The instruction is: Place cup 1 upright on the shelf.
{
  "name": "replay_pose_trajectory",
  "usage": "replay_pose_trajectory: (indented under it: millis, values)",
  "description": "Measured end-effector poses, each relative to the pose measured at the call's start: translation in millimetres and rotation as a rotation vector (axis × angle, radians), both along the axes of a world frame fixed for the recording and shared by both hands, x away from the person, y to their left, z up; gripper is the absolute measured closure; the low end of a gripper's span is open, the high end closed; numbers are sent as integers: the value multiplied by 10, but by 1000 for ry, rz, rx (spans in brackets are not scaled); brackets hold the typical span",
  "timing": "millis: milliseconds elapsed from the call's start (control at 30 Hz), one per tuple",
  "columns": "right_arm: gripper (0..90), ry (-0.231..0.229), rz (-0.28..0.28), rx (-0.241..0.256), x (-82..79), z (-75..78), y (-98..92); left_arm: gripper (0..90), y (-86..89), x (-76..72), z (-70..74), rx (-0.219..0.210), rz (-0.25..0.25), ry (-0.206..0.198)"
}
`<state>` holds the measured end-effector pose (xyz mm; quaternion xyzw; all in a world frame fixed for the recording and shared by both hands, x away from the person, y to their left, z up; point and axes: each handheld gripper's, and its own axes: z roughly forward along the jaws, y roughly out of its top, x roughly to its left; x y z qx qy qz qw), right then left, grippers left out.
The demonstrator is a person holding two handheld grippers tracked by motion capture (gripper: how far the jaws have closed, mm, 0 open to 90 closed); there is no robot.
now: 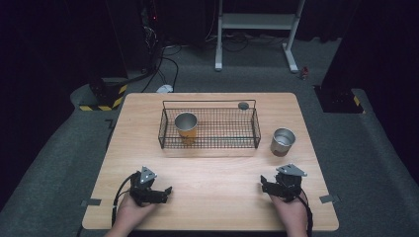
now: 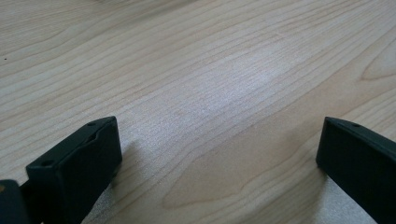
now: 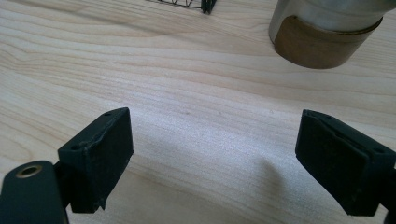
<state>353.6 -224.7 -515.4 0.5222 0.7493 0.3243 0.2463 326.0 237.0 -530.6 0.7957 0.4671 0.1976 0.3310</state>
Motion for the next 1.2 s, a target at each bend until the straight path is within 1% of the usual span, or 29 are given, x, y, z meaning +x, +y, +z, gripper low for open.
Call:
replay_pose_trajectory:
  millis: [67,167,300,467,533,633,800,900,1033,1200]
  values:
    - [113,6,1,0,11,4,-8,3,1,1,0,1,-1,0]
    - [113,-10,1,-7,6,29,-9,3,0,3,-1,-2,-3,1]
    - [114,-34,-15,6,15,86,-25,3,1,3,-1,-2,-4,1]
    - [121,-40,-28,-2,47,138,-57,3,7,2,0,0,-9,-1]
    - [127,-40,-34,5,54,149,-67,3,11,2,0,1,-12,-2]
    - [128,-62,-31,4,65,176,-82,3,11,5,1,3,-13,-2]
    - [128,-63,-37,8,106,209,-98,2,6,7,0,-1,-11,1]
    - [128,-61,-43,-11,134,225,-98,2,6,7,0,-1,-11,1]
    - [128,-63,-50,-9,178,228,-119,3,8,6,-1,-1,-12,0]
    - [128,-62,-59,15,235,225,-157,3,8,4,-1,-2,-11,1]
